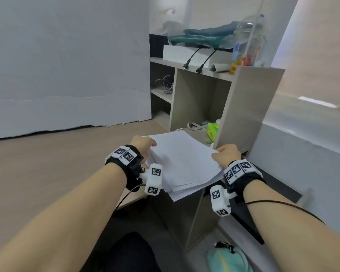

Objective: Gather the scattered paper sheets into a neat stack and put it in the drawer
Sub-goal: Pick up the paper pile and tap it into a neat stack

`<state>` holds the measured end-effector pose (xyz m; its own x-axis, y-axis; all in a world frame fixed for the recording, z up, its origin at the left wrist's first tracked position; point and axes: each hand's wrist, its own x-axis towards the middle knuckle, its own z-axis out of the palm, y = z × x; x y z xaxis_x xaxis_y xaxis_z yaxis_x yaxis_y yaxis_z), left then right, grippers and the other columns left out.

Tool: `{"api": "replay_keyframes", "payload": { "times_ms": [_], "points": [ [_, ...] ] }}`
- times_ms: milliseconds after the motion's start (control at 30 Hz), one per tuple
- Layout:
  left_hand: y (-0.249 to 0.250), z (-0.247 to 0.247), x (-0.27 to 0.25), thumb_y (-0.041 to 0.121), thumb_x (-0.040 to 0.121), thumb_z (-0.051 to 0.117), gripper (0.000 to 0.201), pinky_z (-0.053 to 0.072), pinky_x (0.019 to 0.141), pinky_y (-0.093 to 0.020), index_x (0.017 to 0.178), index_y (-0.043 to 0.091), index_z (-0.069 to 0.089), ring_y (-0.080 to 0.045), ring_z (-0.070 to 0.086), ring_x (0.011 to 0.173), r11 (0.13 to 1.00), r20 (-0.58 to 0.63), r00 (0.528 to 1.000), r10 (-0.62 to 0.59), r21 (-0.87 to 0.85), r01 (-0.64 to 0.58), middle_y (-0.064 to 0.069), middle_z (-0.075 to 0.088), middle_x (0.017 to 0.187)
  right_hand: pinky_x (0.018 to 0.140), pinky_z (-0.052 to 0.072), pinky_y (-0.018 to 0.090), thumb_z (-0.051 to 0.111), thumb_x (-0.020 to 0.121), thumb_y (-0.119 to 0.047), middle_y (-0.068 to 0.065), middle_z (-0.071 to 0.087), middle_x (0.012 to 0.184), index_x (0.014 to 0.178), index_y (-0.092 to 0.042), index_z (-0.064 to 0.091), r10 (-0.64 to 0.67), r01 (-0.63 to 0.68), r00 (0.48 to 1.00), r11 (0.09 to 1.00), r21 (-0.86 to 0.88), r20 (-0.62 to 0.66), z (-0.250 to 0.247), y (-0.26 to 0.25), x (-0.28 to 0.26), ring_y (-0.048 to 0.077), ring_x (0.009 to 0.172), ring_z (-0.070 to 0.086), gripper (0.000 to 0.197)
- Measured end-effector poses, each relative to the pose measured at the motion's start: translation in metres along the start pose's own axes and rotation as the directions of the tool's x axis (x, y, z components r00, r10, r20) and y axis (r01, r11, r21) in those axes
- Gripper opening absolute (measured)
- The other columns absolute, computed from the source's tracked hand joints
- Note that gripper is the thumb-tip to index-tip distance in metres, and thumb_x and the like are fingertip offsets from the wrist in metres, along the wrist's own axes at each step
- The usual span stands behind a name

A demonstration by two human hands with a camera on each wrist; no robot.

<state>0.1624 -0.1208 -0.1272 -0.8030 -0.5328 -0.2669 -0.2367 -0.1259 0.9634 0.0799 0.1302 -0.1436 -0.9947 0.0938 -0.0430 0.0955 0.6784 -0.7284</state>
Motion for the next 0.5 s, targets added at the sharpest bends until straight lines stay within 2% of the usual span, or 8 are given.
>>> {"api": "replay_keyframes", "payload": {
  "times_ms": [67,133,233,333,367,400,433,500],
  "points": [
    [-0.006,-0.001,0.004,0.005,0.088,0.067,0.047,0.053,0.093,-0.058,0.130,-0.003,0.048,-0.051,0.062,0.104,0.989,0.051,0.992,-0.116,0.103,0.110,-0.026,0.052,0.126,0.071,0.051,0.032,0.068,0.064,-0.036,0.012,0.062,0.092,0.080,-0.010,0.061,0.055,-0.047,0.998,0.980,-0.195,0.032,0.004,0.005,0.010,0.032,0.087,0.061,0.031],
    [-0.012,-0.004,0.004,0.007,0.086,0.068,0.048,0.053,0.086,-0.067,0.126,-0.003,0.044,-0.055,0.065,0.095,0.974,0.060,0.983,-0.172,0.160,0.161,-0.030,0.055,0.118,0.070,0.051,0.033,0.072,0.063,-0.046,0.011,0.060,0.100,0.096,-0.009,0.060,0.126,-0.097,0.984,0.971,-0.219,0.122,0.003,0.007,0.014,0.031,0.086,0.061,0.051],
    [-0.018,-0.009,0.008,0.005,0.087,0.066,0.045,0.052,0.090,-0.066,0.124,0.003,0.039,-0.051,0.068,0.091,0.975,0.076,0.977,-0.200,0.110,0.191,-0.030,0.058,0.099,0.060,0.047,0.030,0.075,0.077,-0.049,0.012,0.060,0.107,0.111,-0.016,0.058,0.202,-0.177,0.915,0.979,-0.102,0.350,-0.003,0.013,0.019,0.029,0.081,0.059,0.050],
    [-0.020,-0.014,0.003,0.004,0.088,0.065,0.049,0.049,0.097,-0.062,0.132,0.003,0.043,-0.039,0.062,0.081,0.982,0.100,0.977,-0.189,0.050,0.184,-0.019,0.052,0.097,0.049,0.049,0.026,0.082,0.068,-0.051,0.011,0.065,0.092,0.102,-0.018,0.068,0.218,-0.206,0.847,0.975,-0.078,0.484,-0.001,0.025,0.037,0.028,0.065,0.062,0.049],
    [-0.021,-0.015,0.003,0.004,0.089,0.064,0.048,0.049,0.099,-0.060,0.132,0.003,0.044,-0.038,0.062,0.084,0.981,0.099,0.977,-0.191,0.044,0.188,-0.019,0.052,0.101,0.059,0.055,0.031,0.087,0.061,-0.052,0.012,0.068,0.095,0.107,-0.014,0.071,0.233,-0.221,0.821,0.971,-0.087,0.521,0.003,0.035,0.050,0.031,0.073,0.066,0.062],
    [-0.021,-0.017,0.004,0.003,0.090,0.064,0.046,0.049,0.099,-0.058,0.132,0.003,0.045,-0.039,0.062,0.090,0.980,0.100,0.975,-0.198,0.037,0.195,-0.019,0.053,0.105,0.077,0.054,0.035,0.091,0.054,-0.051,0.013,0.069,0.103,0.116,-0.009,0.070,0.241,-0.226,0.788,0.969,-0.098,0.567,0.005,0.040,0.056,0.034,0.086,0.066,0.078],
    [-0.020,-0.020,0.004,0.002,0.091,0.063,0.045,0.049,0.100,-0.057,0.131,0.002,0.045,-0.040,0.062,0.097,0.979,0.100,0.974,-0.205,0.026,0.203,-0.019,0.053,0.108,0.086,0.047,0.036,0.091,0.055,-0.050,0.013,0.067,0.109,0.122,-0.006,0.068,0.254,-0.230,0.750,0.966,-0.119,0.611,0.003,0.039,0.052,0.035,0.094,0.062,0.083],
    [-0.018,-0.027,0.005,0.002,0.092,0.063,0.043,0.050,0.100,-0.055,0.131,0.001,0.045,-0.042,0.061,0.108,0.976,0.096,0.971,-0.218,0.026,0.216,-0.020,0.055,0.110,0.087,0.048,0.040,0.083,0.074,-0.039,0.016,0.069,0.112,0.119,-0.003,0.068,0.243,-0.200,0.692,0.969,-0.143,0.680,-0.004,0.030,0.030,0.035,0.095,0.063,0.060]
  ]
}}
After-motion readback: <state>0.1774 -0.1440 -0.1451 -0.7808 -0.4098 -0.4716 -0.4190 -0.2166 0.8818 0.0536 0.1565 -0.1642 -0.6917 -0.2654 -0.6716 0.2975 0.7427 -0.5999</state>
